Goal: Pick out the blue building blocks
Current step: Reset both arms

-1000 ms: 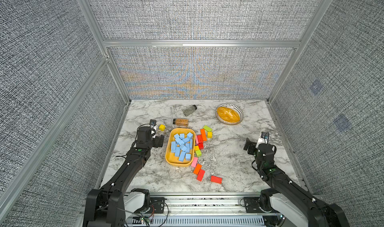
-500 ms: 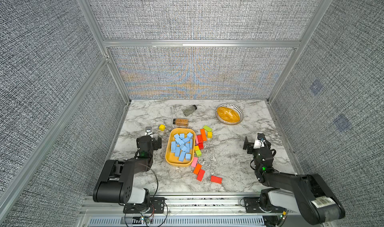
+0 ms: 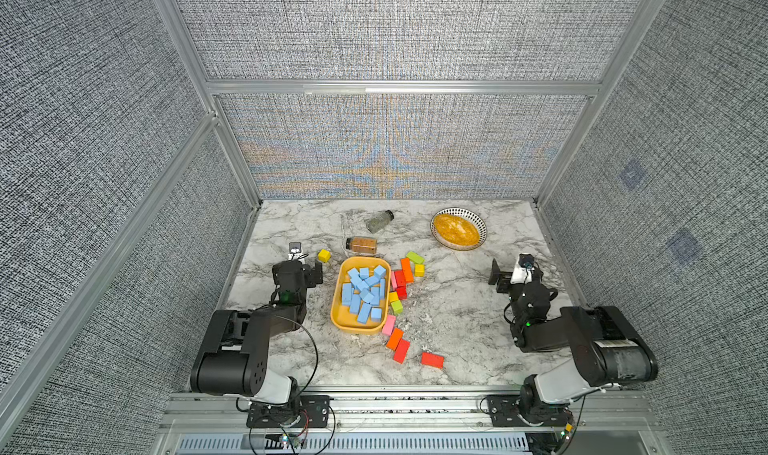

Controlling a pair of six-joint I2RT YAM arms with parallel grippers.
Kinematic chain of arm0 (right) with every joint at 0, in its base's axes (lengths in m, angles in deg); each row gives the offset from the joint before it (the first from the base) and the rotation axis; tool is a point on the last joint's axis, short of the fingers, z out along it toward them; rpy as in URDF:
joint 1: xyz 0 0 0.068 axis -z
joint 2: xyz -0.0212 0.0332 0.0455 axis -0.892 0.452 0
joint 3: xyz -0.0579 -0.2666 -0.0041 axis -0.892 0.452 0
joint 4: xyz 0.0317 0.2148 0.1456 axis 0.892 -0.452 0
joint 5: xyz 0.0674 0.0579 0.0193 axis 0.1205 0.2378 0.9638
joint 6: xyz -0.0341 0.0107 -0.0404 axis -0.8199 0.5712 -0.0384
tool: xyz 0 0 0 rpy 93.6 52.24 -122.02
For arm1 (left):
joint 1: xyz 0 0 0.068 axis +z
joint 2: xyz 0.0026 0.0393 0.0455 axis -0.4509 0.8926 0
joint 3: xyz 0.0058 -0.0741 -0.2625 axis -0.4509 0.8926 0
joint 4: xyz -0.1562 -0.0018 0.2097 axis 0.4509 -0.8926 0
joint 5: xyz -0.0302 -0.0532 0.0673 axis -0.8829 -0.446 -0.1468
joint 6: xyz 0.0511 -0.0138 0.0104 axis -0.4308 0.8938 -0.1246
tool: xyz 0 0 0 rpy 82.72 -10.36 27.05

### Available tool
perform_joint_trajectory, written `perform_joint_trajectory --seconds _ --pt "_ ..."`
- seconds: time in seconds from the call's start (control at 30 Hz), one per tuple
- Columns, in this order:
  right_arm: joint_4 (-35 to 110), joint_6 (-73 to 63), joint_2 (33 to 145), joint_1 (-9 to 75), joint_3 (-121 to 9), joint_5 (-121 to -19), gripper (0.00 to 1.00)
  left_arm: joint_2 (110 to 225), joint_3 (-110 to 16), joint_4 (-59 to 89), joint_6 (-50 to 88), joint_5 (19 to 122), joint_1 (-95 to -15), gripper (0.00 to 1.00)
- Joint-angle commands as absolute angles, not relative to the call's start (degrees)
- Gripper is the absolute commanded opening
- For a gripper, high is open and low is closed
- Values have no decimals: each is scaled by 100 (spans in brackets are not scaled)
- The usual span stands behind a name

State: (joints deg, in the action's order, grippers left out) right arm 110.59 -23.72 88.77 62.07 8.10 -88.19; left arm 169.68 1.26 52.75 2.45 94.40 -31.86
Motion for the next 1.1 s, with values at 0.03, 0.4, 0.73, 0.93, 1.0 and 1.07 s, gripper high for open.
perform_joint_trajectory --seconds 0.03,0.4,0.73,0.93,1.0,1.07 --pt "11039 -2266 8900 6212 806 -8532 98 16938 142 5313 281 9463 -3177 100" --pt "11001 -2337 8835 6172 822 -8523 98 16908 189 5373 281 9442 -3172 100" --pt "11002 -2337 8842 6172 822 -8523 98 16912 177 5366 272 9443 -3176 100" --pt "11007 -2337 8835 6171 822 -8523 98 16903 187 5358 272 9448 -3179 100" --pt "11002 -2337 8836 6172 822 -8523 98 16911 180 5355 272 9445 -3174 100" --pt "11003 -2337 8837 6166 822 -8523 98 16911 180 5359 272 9449 -3174 100"
